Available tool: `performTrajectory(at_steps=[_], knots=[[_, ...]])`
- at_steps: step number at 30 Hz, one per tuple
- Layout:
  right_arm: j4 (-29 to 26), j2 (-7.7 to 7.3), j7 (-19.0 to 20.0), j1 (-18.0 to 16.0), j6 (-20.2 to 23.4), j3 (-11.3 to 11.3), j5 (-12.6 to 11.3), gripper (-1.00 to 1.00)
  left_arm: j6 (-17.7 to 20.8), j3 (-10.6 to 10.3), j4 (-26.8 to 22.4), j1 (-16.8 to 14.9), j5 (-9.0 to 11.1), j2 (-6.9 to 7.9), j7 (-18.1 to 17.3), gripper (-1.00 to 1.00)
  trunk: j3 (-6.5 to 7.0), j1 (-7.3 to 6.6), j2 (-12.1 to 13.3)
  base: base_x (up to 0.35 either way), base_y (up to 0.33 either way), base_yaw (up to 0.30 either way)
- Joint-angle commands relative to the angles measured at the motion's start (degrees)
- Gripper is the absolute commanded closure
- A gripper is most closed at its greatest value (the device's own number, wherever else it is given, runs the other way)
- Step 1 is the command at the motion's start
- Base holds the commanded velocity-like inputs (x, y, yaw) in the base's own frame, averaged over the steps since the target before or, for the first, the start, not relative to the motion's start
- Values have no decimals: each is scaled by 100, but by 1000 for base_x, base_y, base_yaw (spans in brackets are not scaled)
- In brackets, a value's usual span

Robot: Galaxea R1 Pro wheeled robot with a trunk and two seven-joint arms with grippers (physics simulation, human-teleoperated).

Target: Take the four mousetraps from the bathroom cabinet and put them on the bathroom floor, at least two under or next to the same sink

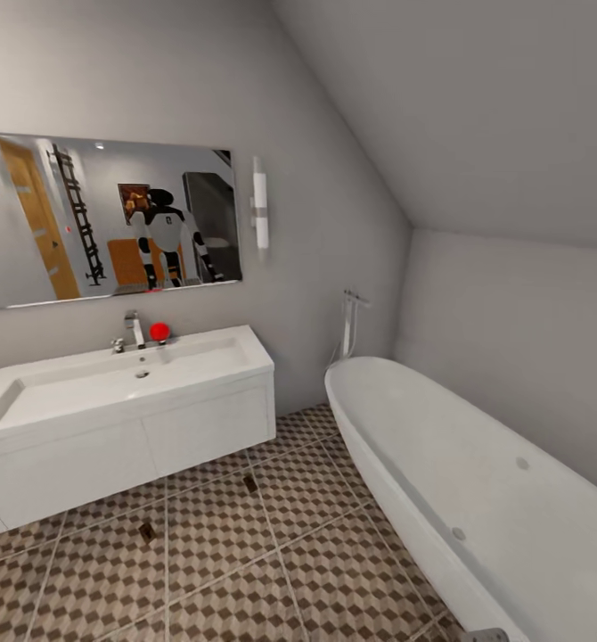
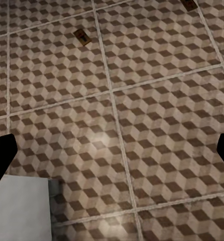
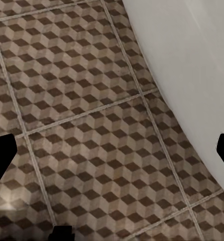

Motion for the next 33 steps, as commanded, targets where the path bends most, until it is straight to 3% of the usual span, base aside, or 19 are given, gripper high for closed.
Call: performTrajectory(at_steps=[1,33], knots=[[26,0,4,-12,-38,36,3,-100,-38,-15,23,-10,38,-1,-8,-100,-9,3,-12,-26,0,-152],[26,-6,2,-12,-45,35,3,-100,-38,-15,23,-10,39,-9,-8,-100,76,3,-12,-3,0,-248]])
